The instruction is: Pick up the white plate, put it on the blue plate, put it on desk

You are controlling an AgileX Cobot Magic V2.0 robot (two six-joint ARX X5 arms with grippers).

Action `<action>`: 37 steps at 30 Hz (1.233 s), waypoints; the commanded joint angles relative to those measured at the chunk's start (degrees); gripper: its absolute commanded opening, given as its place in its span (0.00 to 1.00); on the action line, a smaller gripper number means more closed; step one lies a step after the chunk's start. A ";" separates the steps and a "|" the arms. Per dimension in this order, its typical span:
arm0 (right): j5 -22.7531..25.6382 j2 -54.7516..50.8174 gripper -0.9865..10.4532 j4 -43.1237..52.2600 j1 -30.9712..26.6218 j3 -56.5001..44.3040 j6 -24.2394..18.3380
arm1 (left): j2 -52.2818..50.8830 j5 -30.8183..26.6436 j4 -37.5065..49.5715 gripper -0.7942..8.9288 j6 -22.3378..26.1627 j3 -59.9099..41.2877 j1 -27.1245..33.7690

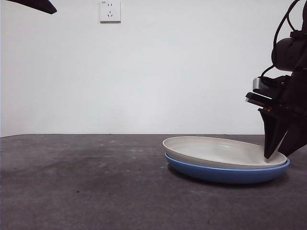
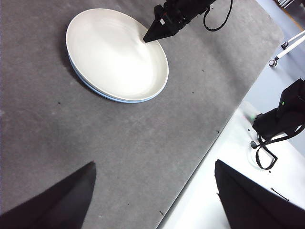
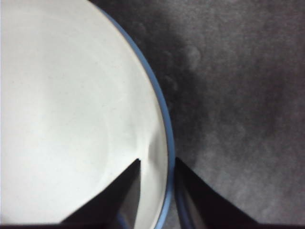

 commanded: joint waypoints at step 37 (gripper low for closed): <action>-4.57 -15.15 0.10 4.85 4.63 2.49 8.33 | 0.44 0.37 0.44 0.49 0.55 0.55 -0.26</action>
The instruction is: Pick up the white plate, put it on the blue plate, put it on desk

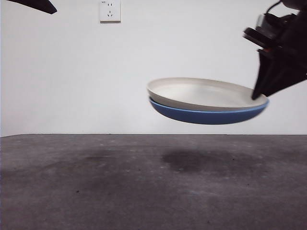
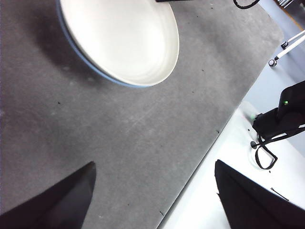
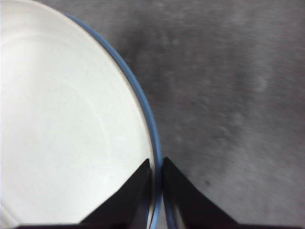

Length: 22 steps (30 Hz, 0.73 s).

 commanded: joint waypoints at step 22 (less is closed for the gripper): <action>1.99 18.53 0.10 17.86 12.48 1.92 13.22 | 0.44 0.37 0.44 0.49 0.52 0.55 -0.28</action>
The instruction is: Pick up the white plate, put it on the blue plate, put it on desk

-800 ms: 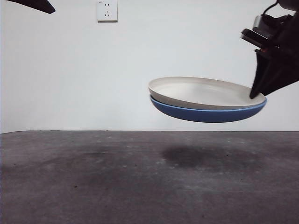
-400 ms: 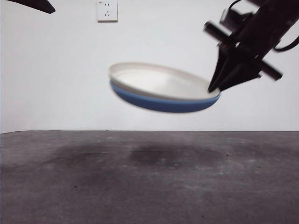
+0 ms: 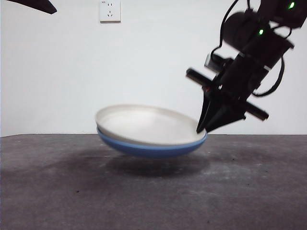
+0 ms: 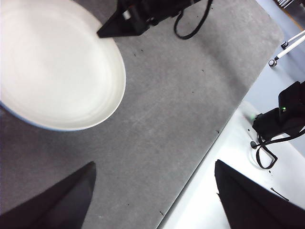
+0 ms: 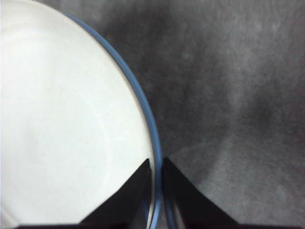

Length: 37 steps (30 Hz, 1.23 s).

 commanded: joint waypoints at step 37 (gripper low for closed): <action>1.70 -3.98 0.30 -0.02 0.37 1.14 0.63 | 0.44 0.37 0.39 0.49 0.55 0.55 -0.26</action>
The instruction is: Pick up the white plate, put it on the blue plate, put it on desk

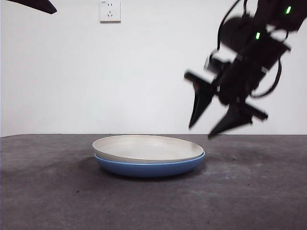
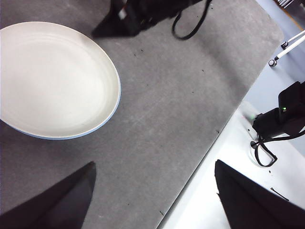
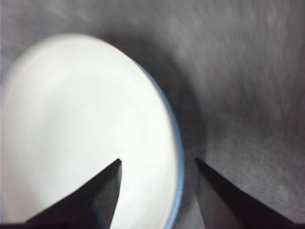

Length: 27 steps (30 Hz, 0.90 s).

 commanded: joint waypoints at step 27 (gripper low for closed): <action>-6.86 -43.80 0.29 -46.88 1.75 1.11 -24.70 | 0.44 0.37 0.39 0.49 0.52 0.55 -0.26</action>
